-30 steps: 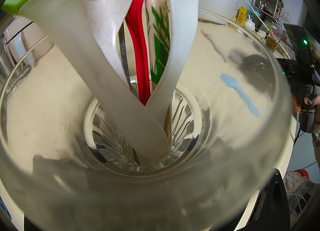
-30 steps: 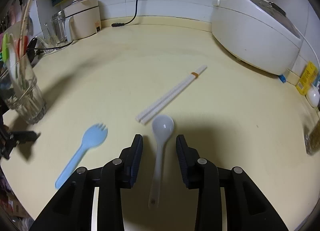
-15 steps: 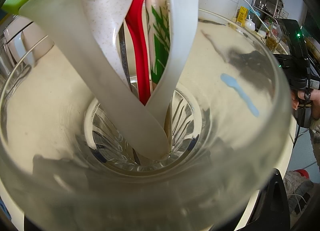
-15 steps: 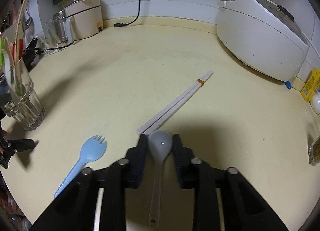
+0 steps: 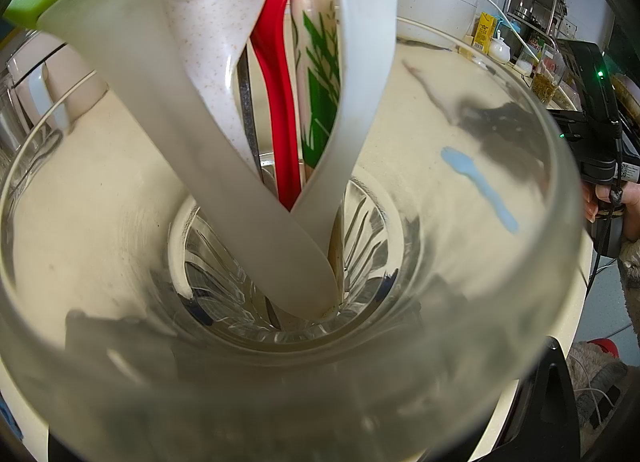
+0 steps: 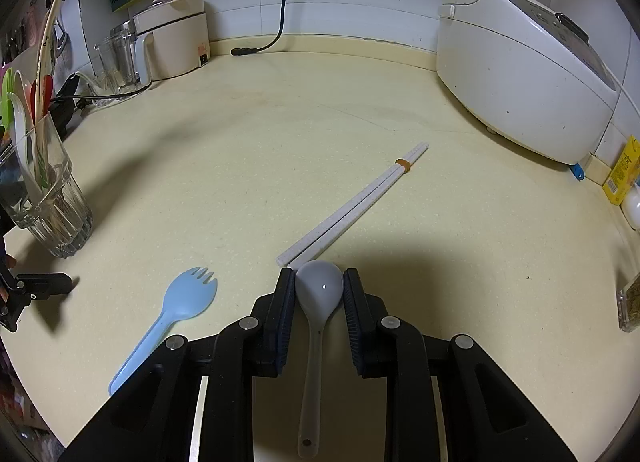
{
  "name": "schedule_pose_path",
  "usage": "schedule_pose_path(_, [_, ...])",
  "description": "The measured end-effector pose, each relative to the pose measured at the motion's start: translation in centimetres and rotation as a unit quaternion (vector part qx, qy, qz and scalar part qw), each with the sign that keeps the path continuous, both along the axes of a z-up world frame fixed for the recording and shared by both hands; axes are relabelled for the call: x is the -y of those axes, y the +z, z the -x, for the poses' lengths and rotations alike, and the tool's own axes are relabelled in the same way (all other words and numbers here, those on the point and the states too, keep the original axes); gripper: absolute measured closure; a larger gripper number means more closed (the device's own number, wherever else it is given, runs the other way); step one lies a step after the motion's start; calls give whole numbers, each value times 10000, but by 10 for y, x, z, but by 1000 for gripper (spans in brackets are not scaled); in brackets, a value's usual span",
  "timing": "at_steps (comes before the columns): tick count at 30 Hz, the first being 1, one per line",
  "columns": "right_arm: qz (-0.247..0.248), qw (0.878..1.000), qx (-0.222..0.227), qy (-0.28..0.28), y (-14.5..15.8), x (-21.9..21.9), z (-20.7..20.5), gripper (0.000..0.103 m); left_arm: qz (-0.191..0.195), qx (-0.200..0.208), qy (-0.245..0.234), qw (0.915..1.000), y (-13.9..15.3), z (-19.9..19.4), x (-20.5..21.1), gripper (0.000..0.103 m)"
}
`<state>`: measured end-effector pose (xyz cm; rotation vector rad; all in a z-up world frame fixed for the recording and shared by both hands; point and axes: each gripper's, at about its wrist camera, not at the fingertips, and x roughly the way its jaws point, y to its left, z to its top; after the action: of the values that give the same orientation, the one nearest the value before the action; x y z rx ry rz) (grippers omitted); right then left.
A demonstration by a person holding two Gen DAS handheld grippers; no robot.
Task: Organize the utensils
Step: 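Close the right gripper on the white spoon's bowl and lift it, then carry the white spoon with the right gripper over the held glass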
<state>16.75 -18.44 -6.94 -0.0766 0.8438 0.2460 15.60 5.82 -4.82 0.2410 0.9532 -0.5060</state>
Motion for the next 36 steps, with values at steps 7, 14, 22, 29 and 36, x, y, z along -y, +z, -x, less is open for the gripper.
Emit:
schedule_pose_path(7, [-1, 10000, 3, -1, -1, 0, 0, 79, 0, 1, 0, 10000, 0, 0, 0, 1])
schedule_pose_path(14, [-5, 10000, 11, -3, -2, 0, 0, 79, 0, 3, -1, 10000, 0, 0, 0, 1])
schedule_pose_path(22, [-20, 10000, 1, -95, -3, -3, 0, 79, 1, 1, 8, 10000, 0, 0, 0, 1])
schedule_pose_path(29, [-26, 9999, 5, -109, -3, -3, 1, 79, 2, 1, 11, 10000, 0, 1, 0, 1])
schedule_pose_path(36, [-26, 9999, 11, -109, -4, -3, 1, 79, 4, 0, 12, 10000, 0, 1, 0, 1])
